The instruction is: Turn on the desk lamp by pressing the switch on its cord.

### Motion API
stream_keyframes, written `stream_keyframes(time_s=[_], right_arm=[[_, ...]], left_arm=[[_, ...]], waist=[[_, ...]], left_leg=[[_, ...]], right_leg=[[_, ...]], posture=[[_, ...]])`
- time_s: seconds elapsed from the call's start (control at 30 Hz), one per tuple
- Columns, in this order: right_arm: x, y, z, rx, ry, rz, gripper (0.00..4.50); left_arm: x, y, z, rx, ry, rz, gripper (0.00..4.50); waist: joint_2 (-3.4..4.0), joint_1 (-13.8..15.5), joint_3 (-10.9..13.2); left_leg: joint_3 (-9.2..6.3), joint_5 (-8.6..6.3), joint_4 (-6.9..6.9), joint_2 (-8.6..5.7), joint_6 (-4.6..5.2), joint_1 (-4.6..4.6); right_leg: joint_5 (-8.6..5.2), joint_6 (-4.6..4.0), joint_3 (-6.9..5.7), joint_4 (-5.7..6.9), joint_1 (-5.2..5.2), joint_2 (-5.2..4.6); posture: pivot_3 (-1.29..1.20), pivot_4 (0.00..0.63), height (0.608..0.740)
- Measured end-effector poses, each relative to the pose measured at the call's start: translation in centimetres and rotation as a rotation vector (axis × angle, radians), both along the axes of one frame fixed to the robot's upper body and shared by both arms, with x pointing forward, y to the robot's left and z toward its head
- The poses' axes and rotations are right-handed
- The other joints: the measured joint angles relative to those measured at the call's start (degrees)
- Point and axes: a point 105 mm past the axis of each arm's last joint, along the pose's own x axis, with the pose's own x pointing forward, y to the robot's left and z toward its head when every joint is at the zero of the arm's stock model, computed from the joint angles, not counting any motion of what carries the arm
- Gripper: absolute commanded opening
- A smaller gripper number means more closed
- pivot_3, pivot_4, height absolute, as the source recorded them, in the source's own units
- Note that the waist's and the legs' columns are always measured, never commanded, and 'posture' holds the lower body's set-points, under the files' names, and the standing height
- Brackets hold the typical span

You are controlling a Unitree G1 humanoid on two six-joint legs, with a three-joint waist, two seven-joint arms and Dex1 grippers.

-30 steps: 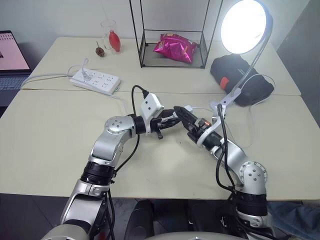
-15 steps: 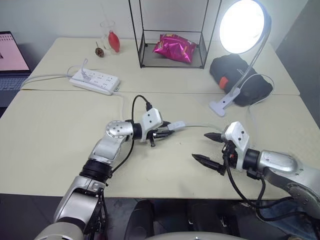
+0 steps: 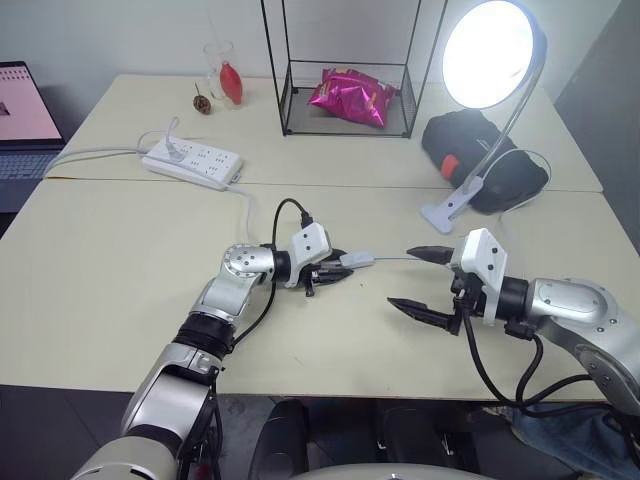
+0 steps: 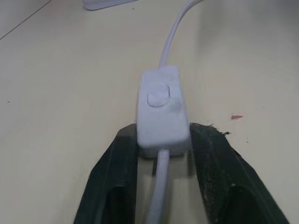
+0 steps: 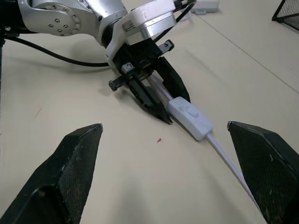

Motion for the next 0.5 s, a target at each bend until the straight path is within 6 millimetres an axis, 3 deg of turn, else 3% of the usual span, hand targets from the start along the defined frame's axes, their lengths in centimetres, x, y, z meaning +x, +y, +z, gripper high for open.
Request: stream_keyframes(time_s=[0.23,0.37,0.5], right_arm=[[0.3,0.0,0.5,0.039,-0.007,0.011,4.50],[0.7,-0.4,1.1,0.051,-0.015,0.017,4.50],[1.3,-1.1,1.0,0.028,-0.026,0.025,4.50]], left_arm=[[0.2,0.4,0.1,-0.018,0.022,0.026,4.01],[-0.1,0.5,0.6,-0.044,0.030,0.039,4.01],[-0.9,2.1,3.2,-0.035,-0.027,0.062,4.01]], waist=[[0.00,0.0,0.0],[0.00,0.0,0.0],[0.00,-0.2,0.0]], left_leg=[[-0.01,0.00,0.03,0.00,0.00,0.03],[-0.03,0.00,0.08,0.00,0.00,0.03],[-0.05,0.00,0.09,0.05,0.00,0.06]], right_leg=[[0.00,-0.01,0.00,0.03,0.05,0.00],[0.01,-0.01,-0.02,0.05,0.07,0.00],[0.02,-0.03,-0.03,0.09,0.07,0.01]], posture=[[0.00,0.150,0.740],[0.00,0.150,0.740],[0.00,0.150,0.740]])
